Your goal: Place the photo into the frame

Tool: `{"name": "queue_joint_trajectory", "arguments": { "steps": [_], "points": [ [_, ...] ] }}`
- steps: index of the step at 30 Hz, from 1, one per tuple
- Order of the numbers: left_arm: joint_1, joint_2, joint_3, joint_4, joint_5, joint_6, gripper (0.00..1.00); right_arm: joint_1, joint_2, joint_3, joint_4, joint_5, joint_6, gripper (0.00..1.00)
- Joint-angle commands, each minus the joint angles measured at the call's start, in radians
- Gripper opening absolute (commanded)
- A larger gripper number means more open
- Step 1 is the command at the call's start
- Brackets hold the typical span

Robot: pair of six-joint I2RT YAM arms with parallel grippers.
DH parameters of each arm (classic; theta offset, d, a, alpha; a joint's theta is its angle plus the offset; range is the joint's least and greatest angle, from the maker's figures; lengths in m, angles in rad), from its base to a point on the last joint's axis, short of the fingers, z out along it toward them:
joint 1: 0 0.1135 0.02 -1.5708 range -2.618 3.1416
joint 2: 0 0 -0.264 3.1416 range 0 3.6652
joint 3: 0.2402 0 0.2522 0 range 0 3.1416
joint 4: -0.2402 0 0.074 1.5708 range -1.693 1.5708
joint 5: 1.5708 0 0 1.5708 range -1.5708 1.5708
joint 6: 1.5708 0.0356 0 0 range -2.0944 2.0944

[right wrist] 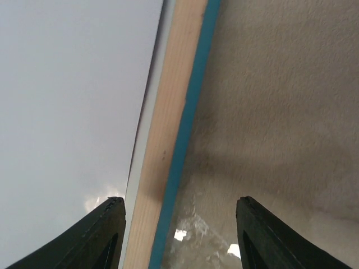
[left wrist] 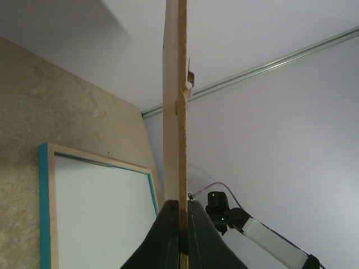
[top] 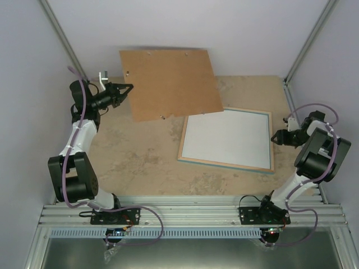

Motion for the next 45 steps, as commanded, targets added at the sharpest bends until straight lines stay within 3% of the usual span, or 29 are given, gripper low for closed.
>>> {"name": "queue_joint_trajectory", "arguments": {
  "steps": [1, 6, 13, 29, 33, 39, 42, 45],
  "points": [
    [-0.003, -0.04, 0.003, 0.082, 0.012, 0.007, 0.0, 0.001, 0.082, 0.055, 0.012, -0.063, 0.062, 0.54],
    [-0.002, -0.036, 0.005, 0.084, 0.021, 0.007, 0.0, 0.02, 0.151, 0.077, 0.02, -0.095, 0.076, 0.5],
    [0.018, -0.035, 0.0, 0.085, 0.034, 0.01, 0.0, 0.083, 0.184, 0.088, 0.047, -0.116, 0.112, 0.33],
    [0.061, -0.048, 0.01, -0.017, 0.084, 0.069, 0.0, 0.4, 0.253, 0.082, 0.192, -0.234, 0.321, 0.32],
    [0.059, -0.066, -0.014, -0.007, 0.108, 0.062, 0.0, 0.404, 0.203, 0.102, 0.172, -0.32, 0.288, 0.43],
    [0.028, -0.081, -0.047, 0.049, 0.162, 0.037, 0.0, 0.324, 0.03, 0.138, 0.182, -0.558, 0.255, 0.84],
    [-0.004, -0.085, -0.048, 0.073, 0.193, 0.035, 0.0, 0.324, -0.011, 0.19, 0.175, -0.691, 0.293, 0.93],
    [-0.035, -0.091, -0.051, 0.123, 0.227, 0.007, 0.0, 0.324, -0.04, 0.21, 0.247, -0.763, 0.436, 0.96]
  ]
}}
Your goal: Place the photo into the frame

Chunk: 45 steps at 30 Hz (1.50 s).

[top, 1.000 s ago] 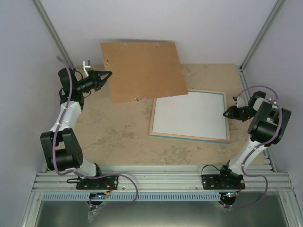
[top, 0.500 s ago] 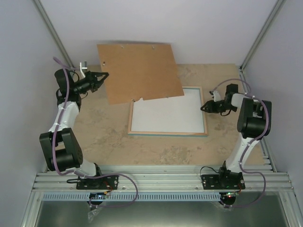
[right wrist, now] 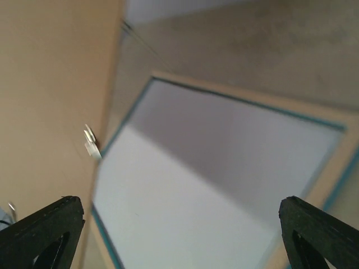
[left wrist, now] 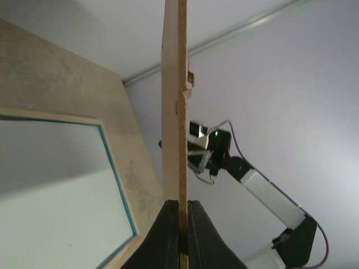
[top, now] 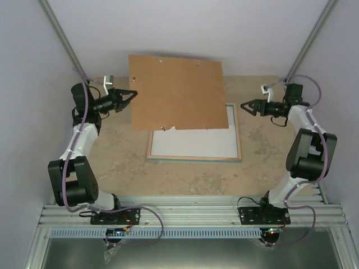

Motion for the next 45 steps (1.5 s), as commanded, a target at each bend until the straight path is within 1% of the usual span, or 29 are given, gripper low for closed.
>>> {"name": "queue_joint_trajectory", "arguments": {
  "steps": [1, 5, 7, 12, 15, 20, 21, 23, 25, 26, 27, 28, 29, 31, 32, 33, 36, 39, 42, 45],
  "points": [
    [-0.047, -0.054, -0.005, 0.162, 0.106, -0.055, 0.0, 0.011, -0.049, 0.041, 0.081, -0.215, 0.184, 0.96],
    [-0.094, -0.072, -0.049, 0.357, 0.124, -0.187, 0.0, 0.016, -0.055, 0.028, 0.168, -0.315, 0.318, 0.95],
    [-0.108, -0.071, -0.063, 0.407, 0.121, -0.223, 0.0, 0.028, -0.071, 0.005, 0.203, -0.356, 0.366, 0.92],
    [-0.112, -0.056, -0.088, 0.513, 0.112, -0.302, 0.0, 0.056, -0.159, -0.062, 0.264, -0.422, 0.416, 0.81],
    [-0.122, -0.047, -0.1, 0.56, 0.106, -0.332, 0.0, 0.081, -0.204, -0.098, 0.284, -0.426, 0.446, 0.7],
    [-0.137, -0.038, -0.122, 0.55, 0.089, -0.317, 0.0, 0.118, -0.257, -0.155, 0.388, -0.401, 0.558, 0.45],
    [-0.137, -0.036, -0.124, 0.512, 0.083, -0.29, 0.0, 0.118, -0.261, -0.161, 0.392, -0.395, 0.567, 0.39],
    [-0.137, -0.041, -0.116, 0.371, 0.067, -0.184, 0.0, 0.116, -0.257, -0.17, 0.375, -0.389, 0.567, 0.26],
    [-0.137, -0.047, -0.066, 0.07, 0.026, 0.038, 0.04, 0.108, -0.252, -0.19, 0.355, -0.383, 0.564, 0.1],
    [-0.136, -0.047, -0.033, -0.093, -0.007, 0.182, 0.08, 0.103, -0.25, -0.203, 0.353, -0.381, 0.566, 0.03],
    [-0.136, -0.043, -0.007, -0.237, -0.05, 0.301, 0.14, 0.098, -0.249, -0.215, 0.349, -0.377, 0.568, 0.01],
    [-0.137, -0.039, 0.009, -0.324, -0.09, 0.381, 0.18, 0.094, -0.248, -0.229, 0.347, -0.37, 0.572, 0.01],
    [-0.137, -0.034, 0.014, -0.367, -0.116, 0.423, 0.23, 0.093, -0.245, -0.242, 0.346, -0.36, 0.577, 0.01],
    [-0.137, -0.023, 0.008, -0.404, -0.16, 0.458, 0.35, 0.092, -0.239, -0.266, 0.352, -0.351, 0.592, 0.01],
    [-0.137, -0.018, 0.002, -0.415, -0.181, 0.47, 0.43, 0.093, -0.233, -0.273, 0.354, -0.347, 0.597, 0.01],
    [-0.136, -0.015, -0.007, -0.425, -0.205, 0.483, 0.5, 0.092, -0.218, -0.274, 0.347, -0.342, 0.598, 0.0],
    [-0.136, -0.001, -0.033, -0.454, -0.278, 0.521, 0.62, 0.092, -0.161, -0.258, 0.312, -0.345, 0.591, 0.0],
    [-0.137, 0.017, -0.051, -0.473, -0.337, 0.555, 0.69, 0.092, -0.087, -0.215, 0.25, -0.35, 0.56, 0.01],
    [-0.137, 0.037, -0.053, -0.501, -0.385, 0.595, 0.73, 0.092, -0.007, -0.149, 0.139, -0.355, 0.48, 0.01],
    [-0.137, 0.059, -0.059, -0.494, -0.39, 0.604, 0.74, 0.094, 0.063, -0.1, 0.07, -0.372, 0.439, 0.01]
  ]
}}
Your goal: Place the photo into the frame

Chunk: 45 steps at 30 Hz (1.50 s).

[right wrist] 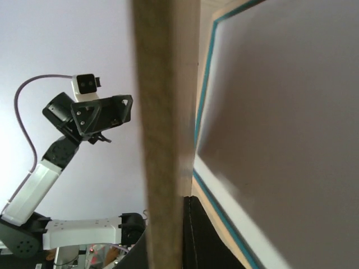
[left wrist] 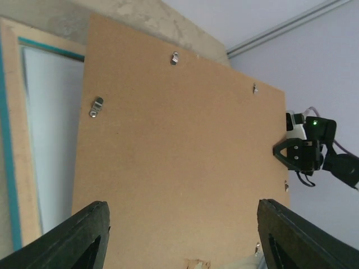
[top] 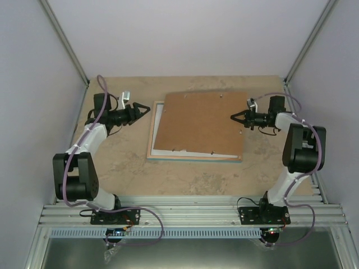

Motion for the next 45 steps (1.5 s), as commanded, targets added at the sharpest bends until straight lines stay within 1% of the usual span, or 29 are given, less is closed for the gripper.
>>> {"name": "queue_joint_trajectory", "arguments": {
  "steps": [1, 5, 8, 14, 22, 26, 28, 30, 31, 32, 34, 35, 36, 37, 38, 40, 41, 43, 45],
  "points": [
    [0.001, 0.038, -0.015, -0.026, -0.05, 0.064, 0.74, 0.001, 0.067, 0.097, -0.141, -0.076, -0.094, 0.01],
    [0.001, 0.077, -0.01, -0.017, -0.041, 0.061, 0.73, 0.009, 0.156, 0.175, -0.278, -0.072, -0.205, 0.01],
    [0.002, 0.11, 0.0, -0.021, -0.036, 0.059, 0.73, 0.011, 0.218, 0.221, -0.338, -0.069, -0.244, 0.01],
    [0.001, 0.141, 0.006, -0.033, -0.043, 0.074, 0.72, 0.011, 0.357, 0.312, -0.537, -0.077, -0.425, 0.01],
    [0.002, 0.188, 0.027, -0.041, -0.039, 0.073, 0.7, 0.02, 0.431, 0.379, -0.628, -0.101, -0.507, 0.0],
    [0.001, 0.206, 0.033, -0.045, -0.037, 0.074, 0.69, 0.046, 0.483, 0.468, -0.704, -0.056, -0.57, 0.01],
    [0.001, 0.208, 0.037, -0.049, -0.043, 0.075, 0.69, 0.059, 0.505, 0.503, -0.699, -0.033, -0.556, 0.06],
    [0.001, 0.206, 0.039, -0.052, -0.048, 0.077, 0.69, 0.073, 0.515, 0.528, -0.682, -0.009, -0.538, 0.09],
    [0.002, 0.204, 0.039, -0.053, -0.051, 0.078, 0.7, 0.079, 0.517, 0.535, -0.659, 0.012, -0.522, 0.11],
    [0.002, 0.203, 0.04, -0.056, -0.053, 0.078, 0.7, 0.084, 0.514, 0.535, -0.635, 0.034, -0.498, 0.19],
    [0.001, 0.197, 0.04, -0.061, -0.06, 0.083, 0.71, 0.087, 0.502, 0.53, -0.594, 0.082, -0.444, 0.4],
    [0.001, 0.194, 0.04, -0.065, -0.063, 0.086, 0.71, 0.087, 0.491, 0.528, -0.578, 0.107, -0.423, 0.53],
    [0.001, 0.191, 0.04, -0.065, -0.066, 0.087, 0.71, 0.083, 0.477, 0.525, -0.559, 0.143, -0.405, 0.63],
    [0.001, 0.187, 0.039, -0.066, -0.07, 0.088, 0.72, 0.08, 0.46, 0.522, -0.542, 0.174, -0.389, 0.71],
    [0.002, 0.185, 0.037, -0.064, -0.071, 0.087, 0.72, 0.078, 0.443, 0.518, -0.528, 0.2, -0.382, 0.76],
    [0.001, 0.179, 0.035, -0.06, -0.08, 0.084, 0.74, 0.076, 0.407, 0.516, -0.511, 0.283, -0.38, 0.8],
    [0.002, 0.178, 0.036, -0.06, -0.086, 0.083, 0.74, 0.077, 0.394, 0.516, -0.505, 0.316, -0.38, 0.88],
    [0.002, 0.175, 0.036, -0.064, -0.102, 0.084, 0.75, 0.079, 0.37, 0.514, -0.5, 0.39, -0.35, 0.96],
    [0.001, 0.169, 0.041, -0.074, -0.128, 0.093, 0.76, 0.082, 0.351, 0.513, -0.505, 0.487, -0.328, 0.98]
  ]
}}
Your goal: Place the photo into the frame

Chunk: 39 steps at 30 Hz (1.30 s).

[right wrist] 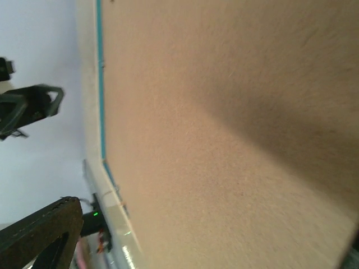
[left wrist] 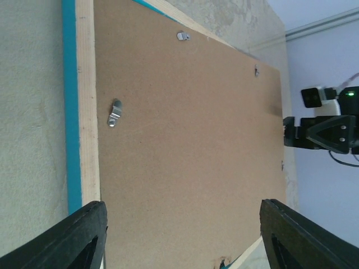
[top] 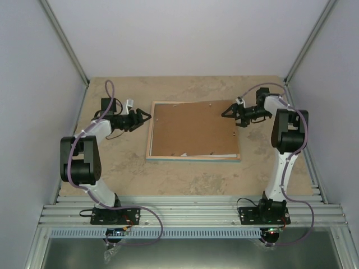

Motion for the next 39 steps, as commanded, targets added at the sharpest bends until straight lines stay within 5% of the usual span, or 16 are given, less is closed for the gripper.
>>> {"name": "queue_joint_trajectory", "arguments": {
  "steps": [1, 8, 17, 25, 39],
  "points": [
    [0.001, -0.033, 0.023, -0.022, -0.064, 0.028, 0.77, 0.001, -0.082, 0.006, 0.03, 0.243, 0.058, 0.98],
    [0.001, -0.031, 0.063, -0.089, -0.204, 0.08, 0.82, -0.018, -0.163, -0.059, 0.08, 0.409, 0.041, 0.95],
    [0.001, 0.081, 0.1, -0.137, -0.183, 0.209, 0.64, -0.035, -0.202, -0.224, 0.283, 0.464, 0.005, 0.47],
    [-0.006, 0.186, 0.121, -0.164, -0.133, 0.275, 0.43, -0.018, -0.136, -0.275, 0.339, 0.433, 0.01, 0.27],
    [-0.08, 0.212, 0.08, -0.26, -0.115, 0.388, 0.17, 0.046, -0.144, -0.407, 0.362, 0.507, -0.009, 0.25]
  ]
}}
